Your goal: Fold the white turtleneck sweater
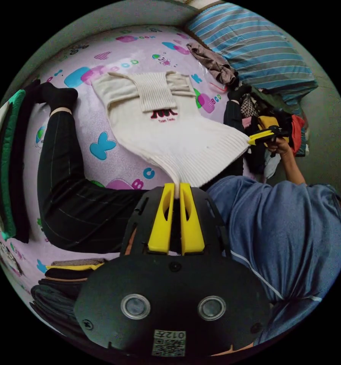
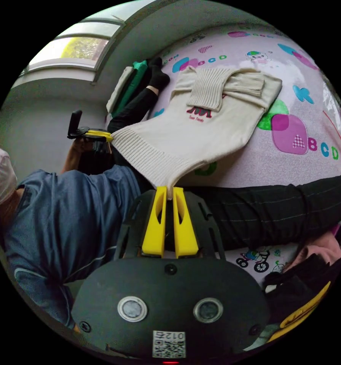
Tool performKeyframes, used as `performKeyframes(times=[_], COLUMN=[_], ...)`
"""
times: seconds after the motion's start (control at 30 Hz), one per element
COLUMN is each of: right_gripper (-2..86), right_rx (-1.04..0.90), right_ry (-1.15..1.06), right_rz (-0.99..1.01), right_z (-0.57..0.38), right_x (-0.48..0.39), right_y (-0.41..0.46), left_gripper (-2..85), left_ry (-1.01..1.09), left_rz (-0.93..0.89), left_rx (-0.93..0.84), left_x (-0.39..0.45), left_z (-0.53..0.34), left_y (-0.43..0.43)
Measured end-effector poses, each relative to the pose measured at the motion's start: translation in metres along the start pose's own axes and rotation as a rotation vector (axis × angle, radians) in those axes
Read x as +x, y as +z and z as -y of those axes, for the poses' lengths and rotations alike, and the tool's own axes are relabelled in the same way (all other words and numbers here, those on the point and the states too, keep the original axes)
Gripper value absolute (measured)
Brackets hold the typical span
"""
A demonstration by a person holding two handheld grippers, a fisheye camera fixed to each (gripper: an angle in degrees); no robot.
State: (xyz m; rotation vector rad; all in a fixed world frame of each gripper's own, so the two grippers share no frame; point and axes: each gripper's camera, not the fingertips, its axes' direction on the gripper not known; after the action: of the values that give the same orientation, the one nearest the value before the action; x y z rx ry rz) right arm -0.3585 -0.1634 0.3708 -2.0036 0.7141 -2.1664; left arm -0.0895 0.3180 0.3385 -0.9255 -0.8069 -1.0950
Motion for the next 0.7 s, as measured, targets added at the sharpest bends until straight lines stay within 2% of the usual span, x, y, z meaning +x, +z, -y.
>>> performKeyframes(times=[0.4, 0.7], right_gripper=[0.0, 0.1], right_rx=[0.132, 0.221], right_ry=[0.039, 0.161], right_rz=[-0.115, -0.043], right_z=[0.066, 0.134], right_x=[0.033, 0.087], right_y=[-0.061, -0.099], left_gripper=[0.6, 0.6], left_ry=[0.009, -0.11], left_rz=[-0.008, -0.113], left_rx=[0.105, 0.177], left_x=[-0.041, -0.099], left_z=[0.069, 0.139], left_y=[-0.039, -0.066])
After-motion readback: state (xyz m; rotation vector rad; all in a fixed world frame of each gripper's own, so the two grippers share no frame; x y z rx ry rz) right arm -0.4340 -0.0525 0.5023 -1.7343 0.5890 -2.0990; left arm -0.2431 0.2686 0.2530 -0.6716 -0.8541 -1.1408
